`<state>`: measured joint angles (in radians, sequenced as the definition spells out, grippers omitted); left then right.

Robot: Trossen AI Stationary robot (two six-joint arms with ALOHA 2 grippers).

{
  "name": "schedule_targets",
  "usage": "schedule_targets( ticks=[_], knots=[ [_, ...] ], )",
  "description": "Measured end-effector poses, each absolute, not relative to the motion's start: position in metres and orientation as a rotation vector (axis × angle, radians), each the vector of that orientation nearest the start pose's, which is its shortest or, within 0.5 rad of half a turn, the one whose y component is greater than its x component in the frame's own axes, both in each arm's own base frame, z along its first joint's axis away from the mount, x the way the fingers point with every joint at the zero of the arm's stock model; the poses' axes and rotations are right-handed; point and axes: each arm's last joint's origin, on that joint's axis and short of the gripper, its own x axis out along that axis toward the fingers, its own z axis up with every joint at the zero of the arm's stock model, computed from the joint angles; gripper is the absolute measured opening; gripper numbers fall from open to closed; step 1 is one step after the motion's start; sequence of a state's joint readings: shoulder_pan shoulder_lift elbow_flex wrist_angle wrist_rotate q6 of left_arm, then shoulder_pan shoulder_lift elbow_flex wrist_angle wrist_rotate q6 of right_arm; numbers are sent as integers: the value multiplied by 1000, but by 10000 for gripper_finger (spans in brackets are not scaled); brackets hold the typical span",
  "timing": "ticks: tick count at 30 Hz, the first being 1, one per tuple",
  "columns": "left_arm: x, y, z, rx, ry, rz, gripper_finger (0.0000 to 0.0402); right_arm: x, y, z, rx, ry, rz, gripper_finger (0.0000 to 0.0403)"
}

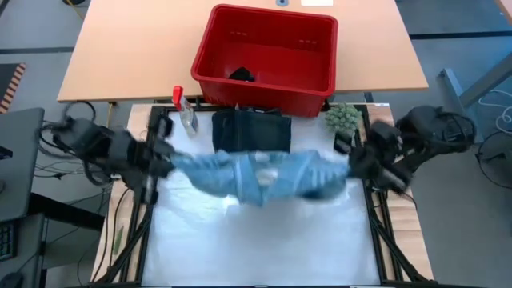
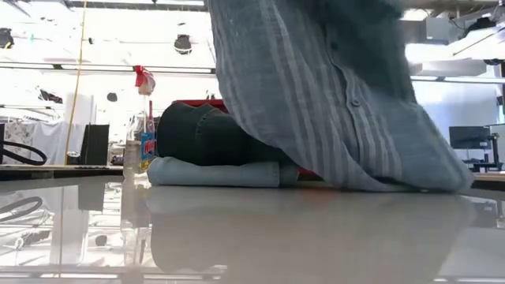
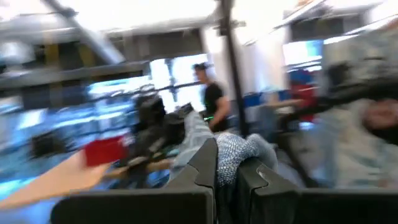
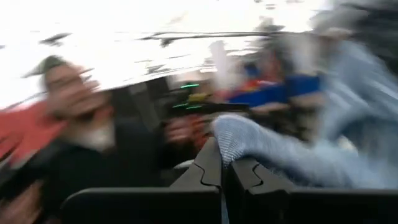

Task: Fold Laundry from Bin
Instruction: Fold the blue long sleeve on the table

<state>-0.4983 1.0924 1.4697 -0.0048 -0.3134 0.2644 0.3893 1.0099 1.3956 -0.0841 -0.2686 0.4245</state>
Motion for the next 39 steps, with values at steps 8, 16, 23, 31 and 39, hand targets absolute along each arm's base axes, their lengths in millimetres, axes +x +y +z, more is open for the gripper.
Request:
schedule_targets(
  ticks=[8,16,23,31,39],
  knots=[
    [174,-90,536,152,-622,-237,0,119,68,561,71,-487,856,21],
    [138,-45,547,130,-501,365,0,119,22,585,-8,-289,318,21],
    [115,-14,550,166,-495,528,0,137,-26,589,61,-91,60,20],
    [111,-2,574,183,-559,487,0,165,-72,616,168,-160,338,20],
    [103,-5,612,130,-467,243,0,154,-68,640,210,-216,605,20]
  ],
)
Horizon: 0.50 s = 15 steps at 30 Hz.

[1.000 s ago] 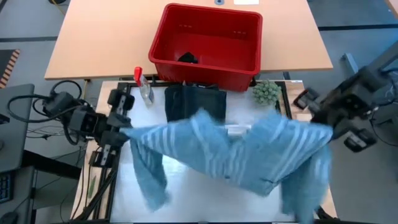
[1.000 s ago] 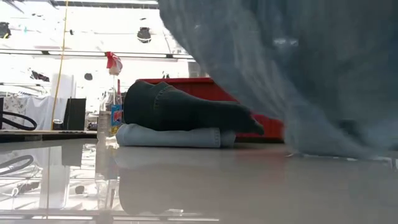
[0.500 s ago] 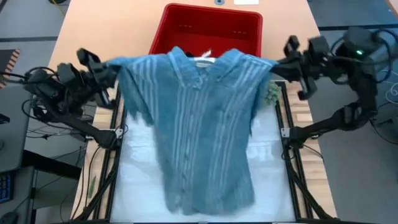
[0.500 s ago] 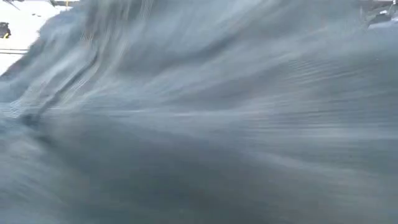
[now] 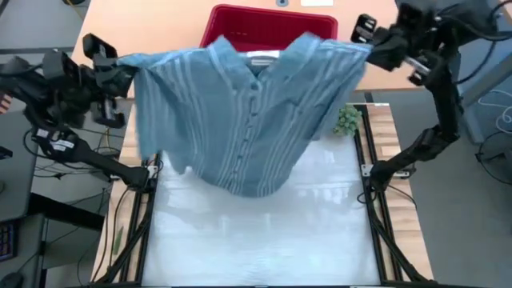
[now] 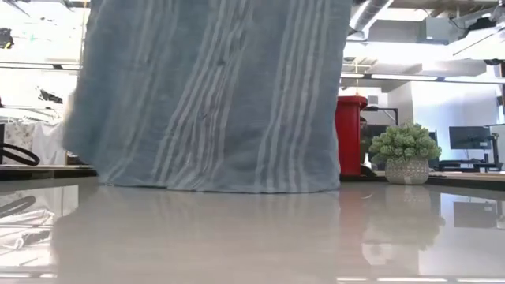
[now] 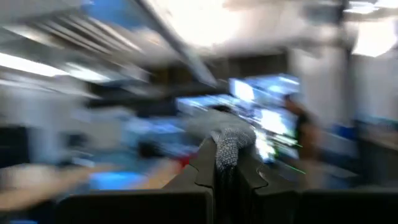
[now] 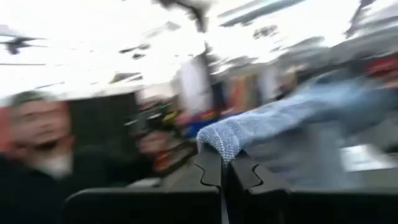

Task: Fold Laundry from Bin
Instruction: Fold the blue long sleeve on the table

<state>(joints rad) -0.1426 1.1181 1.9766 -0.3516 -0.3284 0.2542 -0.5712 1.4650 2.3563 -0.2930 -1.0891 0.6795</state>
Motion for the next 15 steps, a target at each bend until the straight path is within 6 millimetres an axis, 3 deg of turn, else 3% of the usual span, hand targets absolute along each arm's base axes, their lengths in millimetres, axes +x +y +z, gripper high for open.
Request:
schedule_targets(
  ticks=[4,8,11,15],
  knots=[
    [104,-17,602,38,-302,-108,0,148,-36,626,261,-78,739,20],
    [120,-34,565,-71,15,-402,0,136,1,588,282,184,625,20],
    [142,-53,528,-142,222,-456,0,141,25,560,339,425,479,20],
    [171,-86,473,-238,390,-458,0,160,61,527,433,594,410,20]
  ],
)
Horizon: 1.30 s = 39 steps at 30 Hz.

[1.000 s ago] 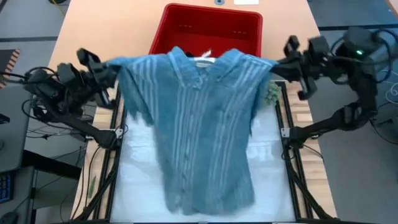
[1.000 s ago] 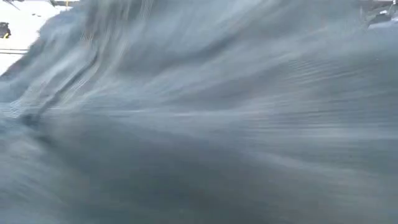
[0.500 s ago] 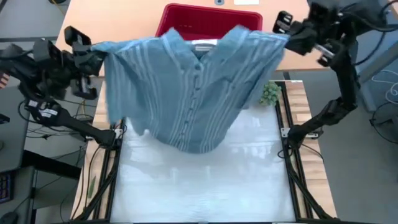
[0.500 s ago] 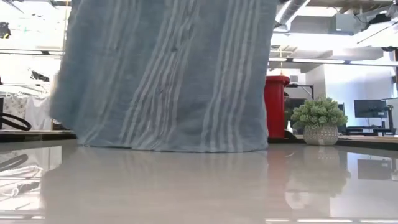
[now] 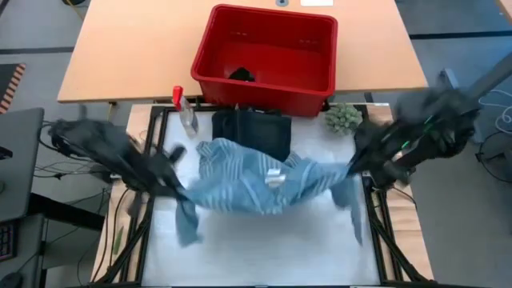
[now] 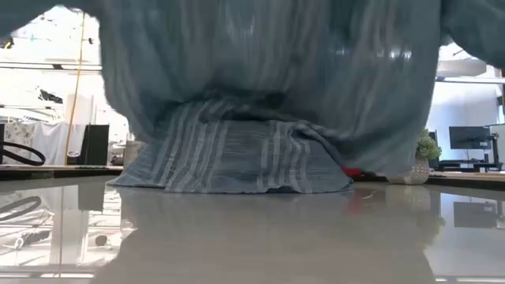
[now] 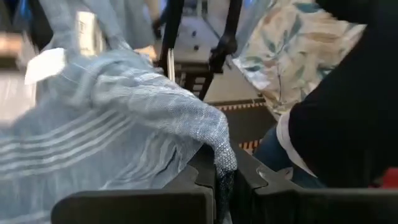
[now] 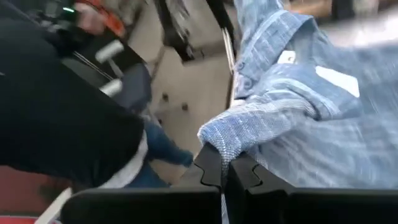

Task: Fold Laundry from Bin
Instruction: Fold the blue long sleeve on the table

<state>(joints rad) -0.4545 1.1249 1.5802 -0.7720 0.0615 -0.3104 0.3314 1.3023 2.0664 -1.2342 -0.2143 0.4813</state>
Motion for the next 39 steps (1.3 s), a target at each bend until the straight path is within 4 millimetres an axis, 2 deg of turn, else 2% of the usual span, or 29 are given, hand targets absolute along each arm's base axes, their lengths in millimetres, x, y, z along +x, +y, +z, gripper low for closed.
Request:
schedule_targets(
  ticks=[4,7,9,12,16,20,25,28,31,34,36,39],
  knots=[
    [177,-117,413,-334,459,-330,0,171,100,484,468,685,340,20],
    [174,-128,368,-411,465,-205,0,173,113,453,546,680,301,20],
    [172,-127,345,-467,460,-140,0,179,114,433,602,661,282,20],
    [172,-118,320,-532,468,-65,0,190,106,407,668,638,241,20],
    [169,-107,292,-571,580,45,1,203,90,387,757,662,236,20],
    [161,-104,282,-630,748,38,28,220,83,366,785,775,248,20],
    [152,-115,278,-796,980,-113,100,233,92,351,801,903,350,20],
    [149,-120,282,-858,1036,-165,145,241,96,343,788,959,394,21],
    [151,-121,289,-843,956,-179,183,248,96,336,764,981,417,22],
    [163,-118,299,-724,709,-150,209,257,91,329,736,995,430,22],
    [176,-110,306,-640,525,-60,220,264,85,324,726,1000,427,22],
    [201,-95,312,-574,379,2,225,276,79,314,710,1008,428,22]
  ],
)
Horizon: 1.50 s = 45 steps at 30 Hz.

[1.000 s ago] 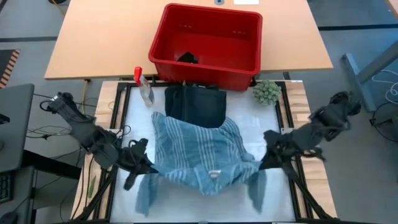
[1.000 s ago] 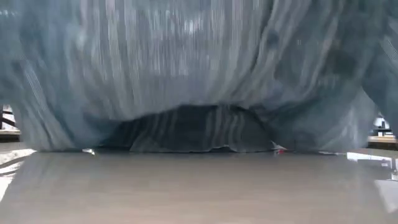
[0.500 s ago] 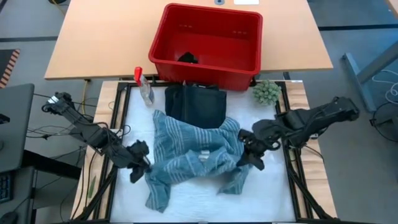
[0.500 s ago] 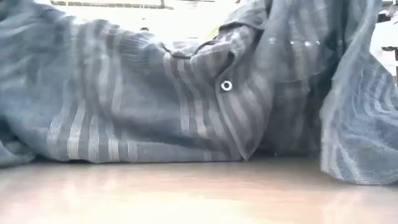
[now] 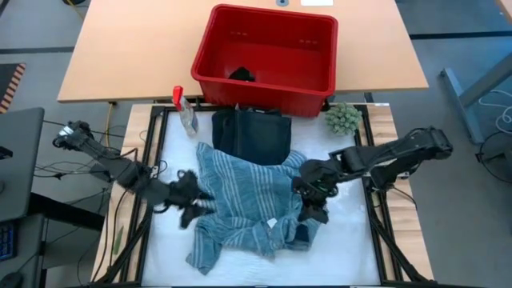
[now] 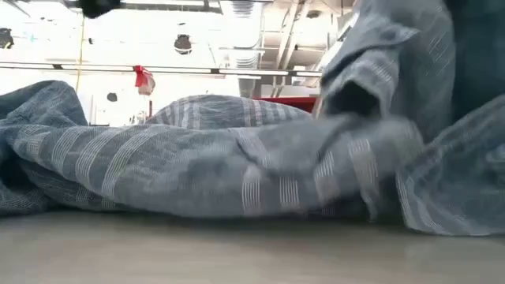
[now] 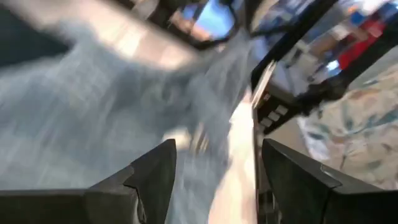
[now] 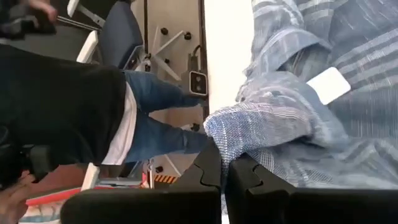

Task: Fold Laundry from Bin
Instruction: Fold the blue long sleeve on the table

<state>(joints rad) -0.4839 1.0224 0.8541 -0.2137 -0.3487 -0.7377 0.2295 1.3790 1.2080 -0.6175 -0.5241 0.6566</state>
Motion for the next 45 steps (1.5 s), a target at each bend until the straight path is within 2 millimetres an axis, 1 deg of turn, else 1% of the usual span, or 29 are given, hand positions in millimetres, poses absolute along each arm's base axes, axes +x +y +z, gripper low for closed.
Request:
schedule_targets(
  ticks=[4,8,11,13,15,17,18,22,26,29,32,35,40,45],
  knots=[
    [245,-78,307,-513,284,-111,225,291,78,300,733,1045,470,22],
    [284,-65,295,-485,189,-207,225,297,82,290,726,1083,504,22],
    [309,-58,277,-491,152,-259,226,297,85,290,716,1082,516,22],
    [324,-55,263,-532,144,-342,226,298,85,292,708,1060,527,22],
    [338,-54,247,-578,137,-393,225,299,85,294,704,1036,533,22],
    [350,-55,234,-584,131,-412,222,301,85,297,689,993,552,22],
    [357,-56,231,-575,118,-424,220,301,86,298,685,983,557,22],
    [382,-62,237,-536,61,-529,213,302,85,298,677,973,549,22],
    [404,-66,236,-501,126,-541,212,302,84,298,672,969,542,22],
    [417,-69,239,-479,176,-596,212,302,85,298,671,971,541,22],
    [425,-71,237,-468,245,-621,212,300,85,297,676,991,544,22],
    [425,-70,234,-467,289,-626,212,298,87,296,676,1014,541,22],
    [425,-71,234,-478,307,-653,211,299,89,297,676,996,544,23],
    [425,-71,234,-485,310,-653,188,300,89,298,693,988,541,23]
  ],
)
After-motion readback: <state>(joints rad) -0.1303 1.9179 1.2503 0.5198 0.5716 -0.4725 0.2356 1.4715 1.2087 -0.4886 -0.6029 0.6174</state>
